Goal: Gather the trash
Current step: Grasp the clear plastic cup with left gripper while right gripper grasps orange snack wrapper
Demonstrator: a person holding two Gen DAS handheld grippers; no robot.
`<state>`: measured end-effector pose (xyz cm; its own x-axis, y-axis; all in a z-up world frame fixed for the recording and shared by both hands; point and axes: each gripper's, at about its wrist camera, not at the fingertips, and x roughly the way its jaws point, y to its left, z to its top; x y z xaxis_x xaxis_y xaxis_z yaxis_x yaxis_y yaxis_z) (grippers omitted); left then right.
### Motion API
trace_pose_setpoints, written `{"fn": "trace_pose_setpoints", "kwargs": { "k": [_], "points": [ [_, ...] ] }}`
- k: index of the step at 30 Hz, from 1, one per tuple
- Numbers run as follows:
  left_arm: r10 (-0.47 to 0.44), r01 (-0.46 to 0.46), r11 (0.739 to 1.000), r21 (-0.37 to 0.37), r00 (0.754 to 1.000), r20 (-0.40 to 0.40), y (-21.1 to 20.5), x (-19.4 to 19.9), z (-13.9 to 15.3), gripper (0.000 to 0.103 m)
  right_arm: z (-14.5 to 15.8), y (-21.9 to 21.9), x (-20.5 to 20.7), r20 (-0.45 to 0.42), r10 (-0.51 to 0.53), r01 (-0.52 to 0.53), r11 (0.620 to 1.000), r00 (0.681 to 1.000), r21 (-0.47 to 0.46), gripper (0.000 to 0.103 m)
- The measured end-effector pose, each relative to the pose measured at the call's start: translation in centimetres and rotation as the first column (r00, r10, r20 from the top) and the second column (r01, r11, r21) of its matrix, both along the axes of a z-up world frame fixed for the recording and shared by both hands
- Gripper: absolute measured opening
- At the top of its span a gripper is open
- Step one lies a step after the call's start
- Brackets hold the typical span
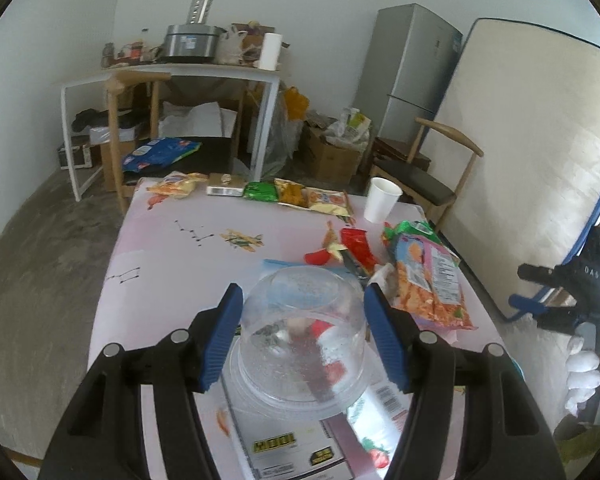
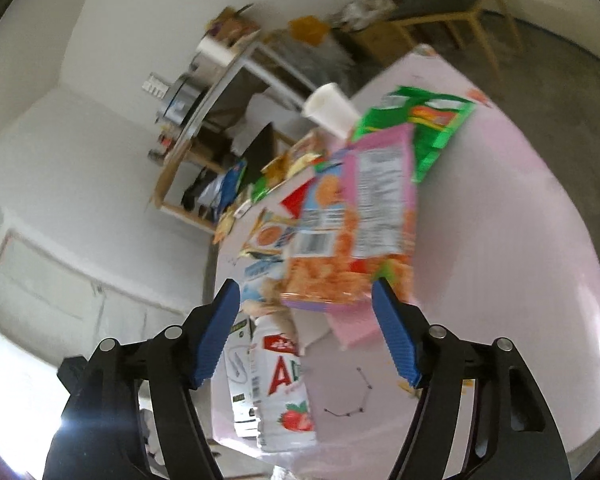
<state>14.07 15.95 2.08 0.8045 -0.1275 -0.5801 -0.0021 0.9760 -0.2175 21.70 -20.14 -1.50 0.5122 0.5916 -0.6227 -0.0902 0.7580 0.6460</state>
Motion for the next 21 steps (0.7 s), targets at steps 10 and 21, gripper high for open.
{"fn": "trace_pose_setpoints", "kwargs": {
  "k": [10, 21],
  "points": [
    [0.075, -0.075, 0.997, -0.033, 0.997, -0.004, 3.4, -1.3, -0.6, 0.061, 1.3, 15.0, 5.0, 0.109, 0.272, -0.213, 0.900, 0.956, -0.380, 0.066],
    [0.115, -0.115, 0.991, -0.064, 0.993, -0.006, 6.1, -2.1, -0.8, 0.061, -6.8, 25.5, 10.5, 0.025, 0.313, -0.176, 0.595, 0.949, -0.784, 0.032]
  ]
}}
